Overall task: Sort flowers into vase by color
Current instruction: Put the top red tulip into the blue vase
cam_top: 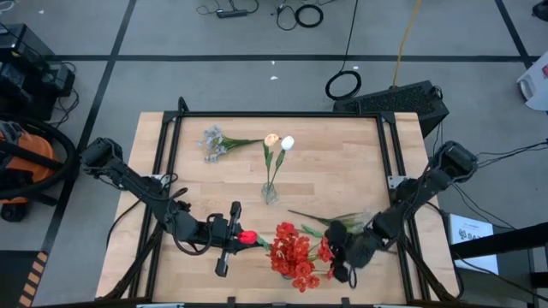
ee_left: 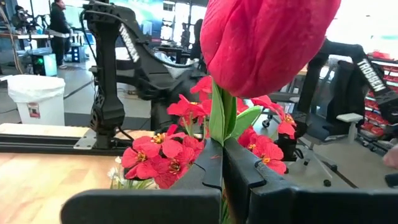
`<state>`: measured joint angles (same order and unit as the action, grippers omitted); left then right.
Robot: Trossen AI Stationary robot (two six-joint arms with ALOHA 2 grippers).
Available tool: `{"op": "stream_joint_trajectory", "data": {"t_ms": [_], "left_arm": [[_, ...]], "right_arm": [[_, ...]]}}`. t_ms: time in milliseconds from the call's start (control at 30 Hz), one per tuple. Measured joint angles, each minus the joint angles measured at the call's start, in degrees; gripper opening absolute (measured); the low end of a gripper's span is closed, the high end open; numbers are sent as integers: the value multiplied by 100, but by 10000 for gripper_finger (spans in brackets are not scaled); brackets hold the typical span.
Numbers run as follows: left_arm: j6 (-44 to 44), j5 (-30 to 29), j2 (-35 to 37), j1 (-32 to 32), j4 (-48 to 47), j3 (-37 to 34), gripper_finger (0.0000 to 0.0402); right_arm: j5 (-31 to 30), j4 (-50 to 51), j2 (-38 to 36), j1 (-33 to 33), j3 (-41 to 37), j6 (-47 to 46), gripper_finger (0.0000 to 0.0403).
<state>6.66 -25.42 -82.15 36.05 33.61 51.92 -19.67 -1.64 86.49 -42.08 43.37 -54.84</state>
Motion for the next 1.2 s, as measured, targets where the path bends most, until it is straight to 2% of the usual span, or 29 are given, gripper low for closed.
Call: {"op": "stream_joint_trajectory", "data": {"t_ms": [133,400,600,1200], "left_arm": [[-136,40,0,0,-44,0,0],[-294,143,2,0,-173,0,0],[-293,177,2,2,-175,0,0],[-164,285,2,7,-477,0,0]], "right_arm": [[-577,45,568,-182,514,-66,0],[-594,60,1943,-228,1686,-150,0],[-595,118,2555,-176,2224,-138,0],[-560,-43,2744,509,2408,824,0]]}}
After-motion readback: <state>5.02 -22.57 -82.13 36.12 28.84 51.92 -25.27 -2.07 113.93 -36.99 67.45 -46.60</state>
